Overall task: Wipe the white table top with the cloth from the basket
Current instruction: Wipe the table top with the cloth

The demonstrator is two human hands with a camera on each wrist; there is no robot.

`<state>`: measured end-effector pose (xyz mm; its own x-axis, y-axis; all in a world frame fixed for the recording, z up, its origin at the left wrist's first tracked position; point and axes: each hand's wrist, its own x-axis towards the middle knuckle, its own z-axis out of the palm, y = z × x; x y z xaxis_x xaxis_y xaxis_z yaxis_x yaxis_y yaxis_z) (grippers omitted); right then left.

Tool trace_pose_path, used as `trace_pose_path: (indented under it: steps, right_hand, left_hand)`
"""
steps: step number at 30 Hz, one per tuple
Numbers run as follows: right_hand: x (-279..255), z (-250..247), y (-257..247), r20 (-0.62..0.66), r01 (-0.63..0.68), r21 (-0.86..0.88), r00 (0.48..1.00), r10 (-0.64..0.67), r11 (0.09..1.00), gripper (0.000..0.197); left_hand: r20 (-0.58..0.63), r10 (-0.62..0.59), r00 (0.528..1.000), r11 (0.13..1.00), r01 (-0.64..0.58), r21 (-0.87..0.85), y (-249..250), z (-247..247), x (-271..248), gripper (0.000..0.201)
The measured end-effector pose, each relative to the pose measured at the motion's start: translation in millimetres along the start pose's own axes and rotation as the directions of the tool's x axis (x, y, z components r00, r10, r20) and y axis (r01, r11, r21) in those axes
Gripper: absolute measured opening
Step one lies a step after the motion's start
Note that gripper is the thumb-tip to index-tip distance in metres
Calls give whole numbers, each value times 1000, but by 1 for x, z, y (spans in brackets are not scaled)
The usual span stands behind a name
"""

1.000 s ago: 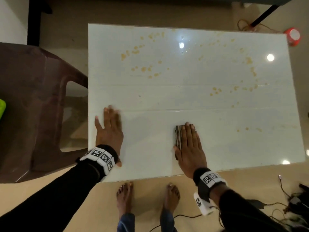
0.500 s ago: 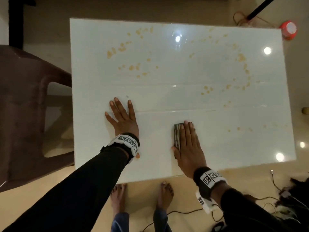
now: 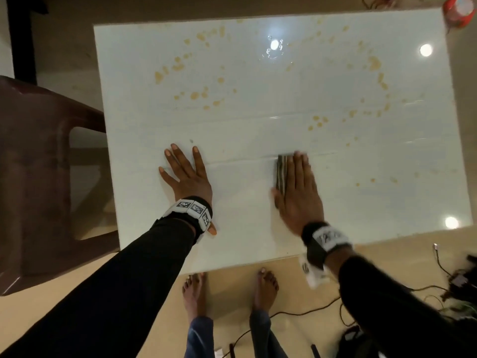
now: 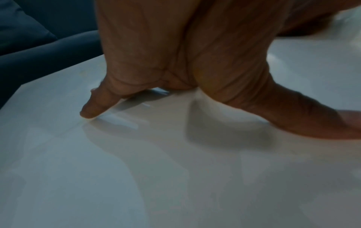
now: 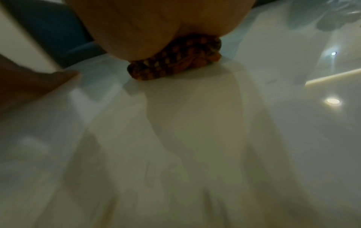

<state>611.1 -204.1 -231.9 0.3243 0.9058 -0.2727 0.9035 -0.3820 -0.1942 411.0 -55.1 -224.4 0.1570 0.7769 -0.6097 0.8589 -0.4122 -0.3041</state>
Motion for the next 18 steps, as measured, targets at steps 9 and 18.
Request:
trace_pose_path:
  steps: [9,18]
  right_hand:
    - [59,5,-21,-63,42,44,997,-39,998,77]
    - [-69,34,-61,46,166,7,985,-167,986,73]
  left_hand:
    - [-31,-15,999,1000,15,-1,1,9,6,143]
    - [17,-43,999,999,43,-28,3,-1,6,143]
